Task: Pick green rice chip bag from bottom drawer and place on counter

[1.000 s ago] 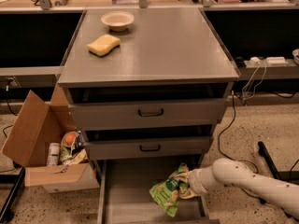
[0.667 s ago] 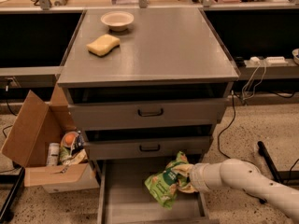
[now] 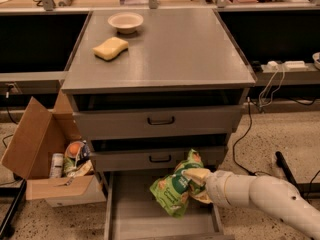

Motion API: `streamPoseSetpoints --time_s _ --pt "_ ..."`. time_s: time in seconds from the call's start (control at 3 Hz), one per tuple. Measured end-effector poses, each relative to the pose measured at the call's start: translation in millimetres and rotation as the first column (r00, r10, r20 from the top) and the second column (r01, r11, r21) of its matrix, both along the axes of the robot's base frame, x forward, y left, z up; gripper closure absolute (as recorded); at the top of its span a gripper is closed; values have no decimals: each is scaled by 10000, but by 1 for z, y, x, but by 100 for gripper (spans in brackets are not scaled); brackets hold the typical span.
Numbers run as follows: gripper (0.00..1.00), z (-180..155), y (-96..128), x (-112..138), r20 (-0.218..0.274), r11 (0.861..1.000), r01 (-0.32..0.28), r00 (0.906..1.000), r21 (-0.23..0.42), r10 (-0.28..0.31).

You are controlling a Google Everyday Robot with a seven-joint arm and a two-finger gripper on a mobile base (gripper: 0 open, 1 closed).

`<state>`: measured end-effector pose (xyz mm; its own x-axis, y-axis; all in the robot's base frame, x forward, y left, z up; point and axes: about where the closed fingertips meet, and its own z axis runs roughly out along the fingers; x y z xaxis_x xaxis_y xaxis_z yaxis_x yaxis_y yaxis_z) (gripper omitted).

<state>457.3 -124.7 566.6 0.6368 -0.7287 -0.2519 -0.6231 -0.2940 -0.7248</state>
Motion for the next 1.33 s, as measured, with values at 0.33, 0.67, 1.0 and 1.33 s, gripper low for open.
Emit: streamPoseSetpoints --time_s 0.33,0.67,1.0,1.33 --pt "100 0 0 0 0 10000 0 10000 0 0" --pt "100 21 -2 13 501 9983 276 9983 522 -302" --pt "100 97 -7 63 1489 9956 669 9859 654 -760" --pt "100 153 -8 92 2252 9960 789 9705 418 -864"
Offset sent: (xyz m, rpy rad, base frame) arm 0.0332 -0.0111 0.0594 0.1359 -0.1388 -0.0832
